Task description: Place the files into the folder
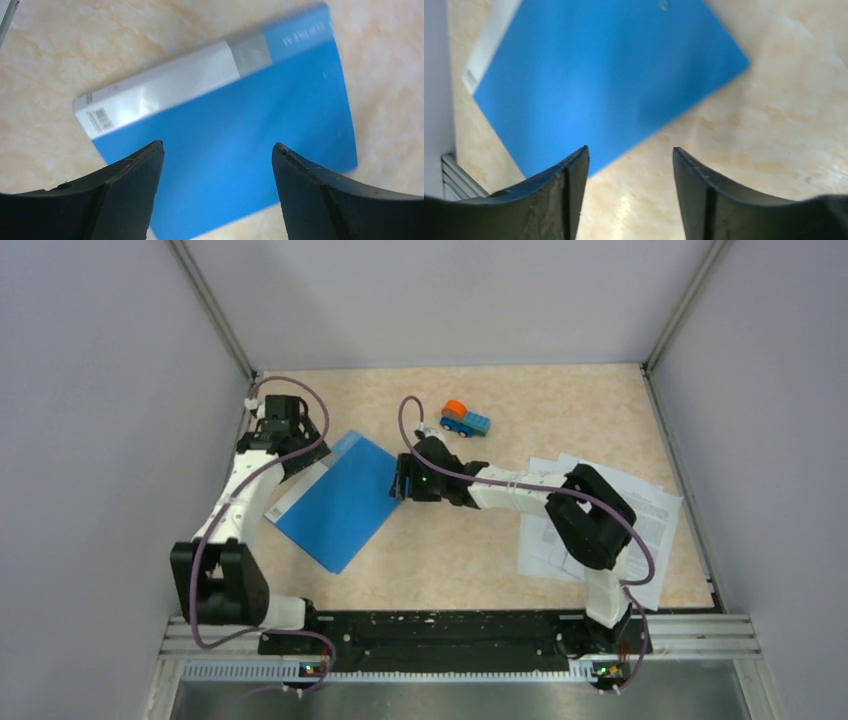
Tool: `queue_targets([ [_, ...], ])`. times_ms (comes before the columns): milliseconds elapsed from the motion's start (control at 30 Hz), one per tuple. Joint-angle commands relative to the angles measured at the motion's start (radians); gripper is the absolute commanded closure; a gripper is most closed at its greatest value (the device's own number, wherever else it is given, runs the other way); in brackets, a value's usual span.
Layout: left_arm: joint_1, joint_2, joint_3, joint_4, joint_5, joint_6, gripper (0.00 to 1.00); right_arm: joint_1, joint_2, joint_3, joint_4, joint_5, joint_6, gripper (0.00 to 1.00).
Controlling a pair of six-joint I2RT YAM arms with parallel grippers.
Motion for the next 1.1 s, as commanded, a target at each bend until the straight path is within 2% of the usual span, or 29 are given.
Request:
queue_targets([
  [0,0.154,0.194,0.114,0.160,0.061,-0.115,0.16,-0.002,-0.142,-0.104,0.123,-0.026,0.015,0.33],
  [167,0.264,0.425,0.231,0.193,0.220,-0.108,0.14,-0.002,-0.201,-0.268,0.225,-0.056,0.030,0.19],
  [300,0.307,0.574,0.323,0.118,0.324,-0.095,0.13,-0.001,-0.216,-0.348,0.300,-0.085,0.039,0.12],
  [433,0.310,0.636,0.322,0.114,0.377,-0.099,0.13,-0.001,-0.212,-0.398,0.363,-0.110,0.060,0.07],
  [567,0.298,0.615,0.244,0.120,0.371,-0.142,0.15,-0.001,-0.191,-0.426,0.406,-0.128,0.085,0.05],
  [700,0.257,0.545,0.071,0.176,0.371,-0.228,0.19,-0.012,-0.183,-0.445,0.420,-0.120,0.102,0.04],
  [900,0.115,0.367,-0.219,0.296,0.354,-0.389,0.20,-0.079,-0.223,-0.534,0.415,-0.110,0.115,0.04],
  [1067,-0.058,0.280,-0.309,0.339,0.352,-0.463,0.20,-0.133,-0.320,-0.612,0.371,-0.077,0.098,0.04],
])
